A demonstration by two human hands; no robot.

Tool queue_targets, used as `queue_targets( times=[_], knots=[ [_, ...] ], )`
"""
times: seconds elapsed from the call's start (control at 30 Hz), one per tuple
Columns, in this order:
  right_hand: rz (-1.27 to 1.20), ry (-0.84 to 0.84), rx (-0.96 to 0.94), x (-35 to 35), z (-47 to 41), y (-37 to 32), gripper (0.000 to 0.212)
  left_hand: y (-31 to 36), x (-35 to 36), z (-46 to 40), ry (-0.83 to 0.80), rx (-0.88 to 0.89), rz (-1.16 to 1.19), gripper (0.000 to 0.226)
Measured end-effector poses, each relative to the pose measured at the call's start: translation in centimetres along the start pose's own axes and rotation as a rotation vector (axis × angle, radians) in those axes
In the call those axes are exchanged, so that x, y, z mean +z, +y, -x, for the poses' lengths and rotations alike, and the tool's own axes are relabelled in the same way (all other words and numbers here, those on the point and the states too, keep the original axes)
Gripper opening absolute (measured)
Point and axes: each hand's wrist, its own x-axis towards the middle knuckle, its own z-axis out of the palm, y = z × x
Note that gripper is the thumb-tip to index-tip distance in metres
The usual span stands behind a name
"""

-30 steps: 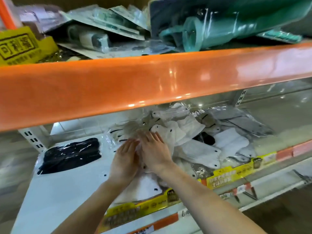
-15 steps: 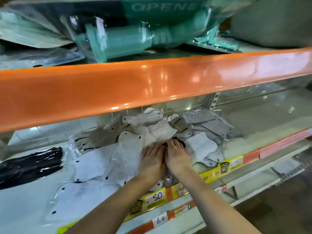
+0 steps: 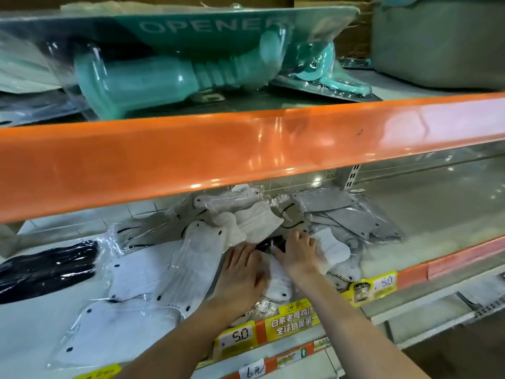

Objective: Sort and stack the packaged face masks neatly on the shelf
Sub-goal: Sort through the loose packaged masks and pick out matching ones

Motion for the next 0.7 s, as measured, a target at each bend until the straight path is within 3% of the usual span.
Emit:
queue_targets(
  times=[0.13, 0.27, 0.33, 0.47, 0.6, 0.7],
  knots=[
    [-0.096, -0.070, -0.024, -0.1, -1.0, -0.3, 0.068, -0.3, 0.3, 0.3, 0.083, 0.009, 0.056, 0.048],
    [-0.430, -0.050, -0.077, -0.6, -1.0, -0.7, 0.046, 0.1, 0.1, 0.6, 0.155, -0.027, 0.173, 0.063],
    [-0.529, -0.064, -0.103, -0.8, -0.9, -1.1, 0.050, 0.4, -0.3, 0.6, 0.182, -0.035, 0.219, 0.070],
    [-0.708, -0.109, -0.113, -0.4, -1.1, -1.8, 0.075, 0.5, -0.9, 0.7, 0.155, -0.016, 0.251, 0.053],
    [-0.830, -0.044, -0.090, -0.4, -1.3, -1.6, 0.071, 0.0, -0.6, 0.8, 0.144, -0.037, 0.233, 0.047],
    [-0.857, 0.095, -0.036, -1.2, -1.7, -1.0, 0.071, -0.1, -0.3, 0.7, 0.184, -0.020, 0.217, 0.044]
  ],
)
